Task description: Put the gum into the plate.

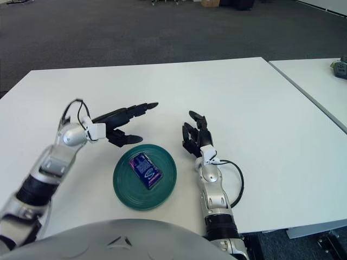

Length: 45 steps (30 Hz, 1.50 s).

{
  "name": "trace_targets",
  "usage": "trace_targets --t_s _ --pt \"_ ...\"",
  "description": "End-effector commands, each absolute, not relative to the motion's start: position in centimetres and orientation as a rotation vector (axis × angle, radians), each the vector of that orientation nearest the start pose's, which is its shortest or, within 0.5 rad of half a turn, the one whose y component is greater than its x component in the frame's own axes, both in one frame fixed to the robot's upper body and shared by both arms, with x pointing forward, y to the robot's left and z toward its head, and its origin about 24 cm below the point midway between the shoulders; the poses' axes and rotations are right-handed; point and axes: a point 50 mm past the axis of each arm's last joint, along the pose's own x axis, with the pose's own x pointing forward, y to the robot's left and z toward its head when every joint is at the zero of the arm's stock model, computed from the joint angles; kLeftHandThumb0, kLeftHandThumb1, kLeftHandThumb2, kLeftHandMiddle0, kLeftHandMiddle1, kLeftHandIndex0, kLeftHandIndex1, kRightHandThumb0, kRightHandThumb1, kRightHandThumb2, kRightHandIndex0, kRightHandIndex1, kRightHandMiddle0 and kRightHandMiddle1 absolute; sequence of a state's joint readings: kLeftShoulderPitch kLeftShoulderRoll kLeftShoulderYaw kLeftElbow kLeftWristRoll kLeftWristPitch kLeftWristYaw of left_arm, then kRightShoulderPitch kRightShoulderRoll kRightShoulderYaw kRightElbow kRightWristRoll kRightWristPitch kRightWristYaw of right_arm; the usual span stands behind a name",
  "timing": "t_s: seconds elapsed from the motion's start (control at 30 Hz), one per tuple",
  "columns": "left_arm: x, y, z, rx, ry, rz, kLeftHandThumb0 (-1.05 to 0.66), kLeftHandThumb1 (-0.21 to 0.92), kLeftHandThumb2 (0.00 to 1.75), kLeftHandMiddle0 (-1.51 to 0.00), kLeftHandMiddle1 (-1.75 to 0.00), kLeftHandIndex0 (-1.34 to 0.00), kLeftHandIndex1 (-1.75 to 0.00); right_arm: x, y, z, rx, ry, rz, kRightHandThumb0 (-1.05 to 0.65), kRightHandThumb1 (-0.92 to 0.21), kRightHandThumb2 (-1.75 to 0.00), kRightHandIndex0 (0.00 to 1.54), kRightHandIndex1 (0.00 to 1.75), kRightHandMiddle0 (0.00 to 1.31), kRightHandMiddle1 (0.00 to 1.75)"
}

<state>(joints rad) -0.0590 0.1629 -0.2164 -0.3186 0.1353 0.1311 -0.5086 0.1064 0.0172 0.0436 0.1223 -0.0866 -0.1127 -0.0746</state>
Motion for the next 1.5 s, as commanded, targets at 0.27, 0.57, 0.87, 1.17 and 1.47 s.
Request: trace_targets --t_s 0.27,0.57,0.87,1.17,1.47 --pt "19.4 14.3 5.9 -0.252 -0.009 0.225 -0.88 0.92 0.87 -0.23 -0.03 0.0 -0.57 19.6 -13.7 -1.8 -0.043 0.252 -0.02 -0.56 -0.92 -0.71 0.52 0.01 0.0 0.64" --pt "17.3 16.6 4.1 -0.072 0.086 0.281 -0.86 0.92 0.95 -0.25 -0.02 0.0 -0.6 19.1 -13.6 -1.0 -0.071 0.233 0.023 -0.57 -0.92 -0.78 0.44 0.0 0.0 0.64" --pt "16.5 17.9 1.2 -0.023 0.17 0.304 -0.87 0.92 0.98 -0.26 -0.02 0.0 -0.65 18.6 -13.4 -0.6 -0.074 0.233 0.041 -0.59 -0.92 -0.81 0.41 0.0 0.0 0.63" --pt "15.8 17.0 1.6 0.053 0.195 0.281 -0.87 0.92 0.97 -0.24 0.0 0.0 -0.64 18.2 -13.8 -0.6 -0.083 0.265 0.044 -0.6 -0.92 -0.82 0.4 0.0 0.0 0.63" --pt "15.2 17.5 1.4 0.003 0.208 0.233 -0.84 0.92 0.98 -0.24 0.0 0.0 -0.59 17.9 -14.1 -0.7 -0.09 0.275 0.049 -0.58 -0.92 -0.82 0.4 0.0 0.0 0.63"
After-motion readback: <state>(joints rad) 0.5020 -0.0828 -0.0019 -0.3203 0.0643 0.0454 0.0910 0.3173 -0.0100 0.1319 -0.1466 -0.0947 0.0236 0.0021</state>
